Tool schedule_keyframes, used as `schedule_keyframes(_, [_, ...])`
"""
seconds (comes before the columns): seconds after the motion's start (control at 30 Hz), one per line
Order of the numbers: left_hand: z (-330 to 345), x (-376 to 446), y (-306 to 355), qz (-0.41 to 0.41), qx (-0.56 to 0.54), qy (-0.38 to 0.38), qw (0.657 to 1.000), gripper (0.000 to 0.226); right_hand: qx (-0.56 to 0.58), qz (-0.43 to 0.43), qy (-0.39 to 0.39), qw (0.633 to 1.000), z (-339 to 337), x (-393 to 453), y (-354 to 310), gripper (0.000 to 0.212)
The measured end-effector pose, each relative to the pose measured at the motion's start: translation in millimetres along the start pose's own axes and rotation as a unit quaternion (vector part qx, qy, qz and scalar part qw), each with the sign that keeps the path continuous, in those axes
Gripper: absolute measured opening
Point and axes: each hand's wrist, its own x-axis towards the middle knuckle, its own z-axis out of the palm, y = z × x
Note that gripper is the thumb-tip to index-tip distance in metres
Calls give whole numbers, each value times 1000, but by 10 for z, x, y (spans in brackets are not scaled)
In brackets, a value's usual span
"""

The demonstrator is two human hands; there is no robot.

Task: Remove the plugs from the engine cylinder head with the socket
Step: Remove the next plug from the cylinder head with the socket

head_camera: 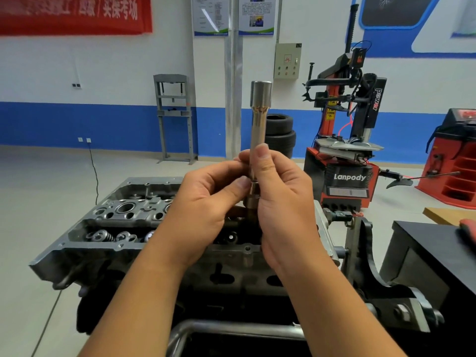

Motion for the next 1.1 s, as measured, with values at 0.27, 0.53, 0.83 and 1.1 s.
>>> schedule_keyframes(0.27, [41, -12, 3, 30, 57, 29, 997, 30, -13, -2, 5, 1000, -18, -19, 15, 24])
schedule_keyframes(0.53, [-2, -9, -6, -4, 34, 21, 999, 30, -16, -1, 1, 1000, -9, -3, 18, 24])
schedule_keyframes(0.83, [44, -12, -20, 26, 82, 65, 994, 27, -10, 11, 6, 1000, -19, -11, 39, 21])
schedule_keyframes(1.1, [-8, -14, -2, -12, 39, 20, 999, 31, -15, 19, -1, 1000, -29, -15, 16, 23])
